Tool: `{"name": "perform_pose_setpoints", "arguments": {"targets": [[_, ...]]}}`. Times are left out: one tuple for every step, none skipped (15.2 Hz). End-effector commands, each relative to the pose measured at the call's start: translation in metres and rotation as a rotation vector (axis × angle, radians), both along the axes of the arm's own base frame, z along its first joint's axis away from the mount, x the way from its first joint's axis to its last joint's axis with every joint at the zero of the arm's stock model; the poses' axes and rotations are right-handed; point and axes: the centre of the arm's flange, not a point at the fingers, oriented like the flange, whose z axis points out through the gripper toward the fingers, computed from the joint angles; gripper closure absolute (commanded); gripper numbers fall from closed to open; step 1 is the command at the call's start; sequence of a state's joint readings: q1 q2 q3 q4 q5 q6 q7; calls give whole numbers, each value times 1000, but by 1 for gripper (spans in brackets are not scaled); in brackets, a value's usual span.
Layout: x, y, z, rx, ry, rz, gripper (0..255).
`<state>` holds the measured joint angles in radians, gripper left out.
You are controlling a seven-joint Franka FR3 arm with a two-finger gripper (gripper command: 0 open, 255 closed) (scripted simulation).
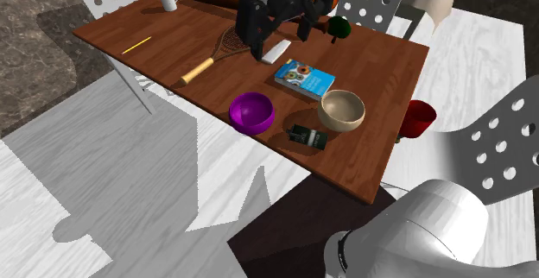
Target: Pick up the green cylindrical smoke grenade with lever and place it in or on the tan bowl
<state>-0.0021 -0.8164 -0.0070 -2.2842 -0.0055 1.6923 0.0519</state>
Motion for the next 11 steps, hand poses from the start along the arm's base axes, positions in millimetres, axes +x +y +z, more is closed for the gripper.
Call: {"name": "perform_pose_setpoints", "arguments": {"targets": [[0, 0, 0, 0, 0, 0, 0], [1, -4, -13, -5, 5, 16, 0], [1, -7, -25, -10, 9, 31, 0], [2, -11, -37, -15, 14, 47, 0], [3, -14, -50, -20, 18, 63, 0], [3, -18, -62, -25, 23, 79, 0], [4, -22, -75, -30, 27, 94, 0], [5, -26, -87, -34, 32, 110, 0], [5, -30, -100, -39, 36, 126, 0], [6, -34, -112, -44, 41, 141, 0], [7, -38, -124, -49, 45, 157, 0]]}}
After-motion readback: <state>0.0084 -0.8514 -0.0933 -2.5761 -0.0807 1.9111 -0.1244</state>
